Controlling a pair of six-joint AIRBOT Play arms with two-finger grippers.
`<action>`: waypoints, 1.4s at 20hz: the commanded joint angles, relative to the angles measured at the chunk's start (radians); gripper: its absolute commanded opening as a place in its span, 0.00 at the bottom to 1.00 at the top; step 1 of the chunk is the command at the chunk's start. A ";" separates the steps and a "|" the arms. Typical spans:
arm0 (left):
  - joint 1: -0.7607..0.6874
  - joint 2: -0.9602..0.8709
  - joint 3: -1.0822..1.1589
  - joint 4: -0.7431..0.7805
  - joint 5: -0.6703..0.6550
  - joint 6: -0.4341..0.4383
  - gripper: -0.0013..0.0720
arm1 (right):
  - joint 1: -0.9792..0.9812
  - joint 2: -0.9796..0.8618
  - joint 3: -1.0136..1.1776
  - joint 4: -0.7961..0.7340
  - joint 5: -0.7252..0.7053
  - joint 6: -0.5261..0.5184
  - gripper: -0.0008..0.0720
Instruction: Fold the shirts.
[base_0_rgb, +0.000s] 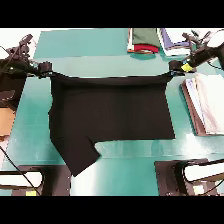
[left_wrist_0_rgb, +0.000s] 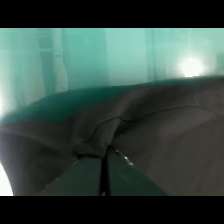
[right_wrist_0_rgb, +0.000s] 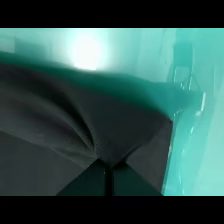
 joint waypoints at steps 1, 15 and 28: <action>0.001 -0.034 0.011 -0.003 -0.003 0.020 0.04 | 0.002 -0.089 0.118 0.005 0.006 0.002 0.03; -0.048 -0.030 -0.285 0.109 -0.128 -0.040 0.54 | 0.010 0.063 -0.355 -0.068 -0.093 0.002 0.50; -0.049 0.717 -0.902 0.313 -0.275 -0.245 0.94 | 0.018 0.431 -0.454 -0.068 -0.043 -0.010 0.59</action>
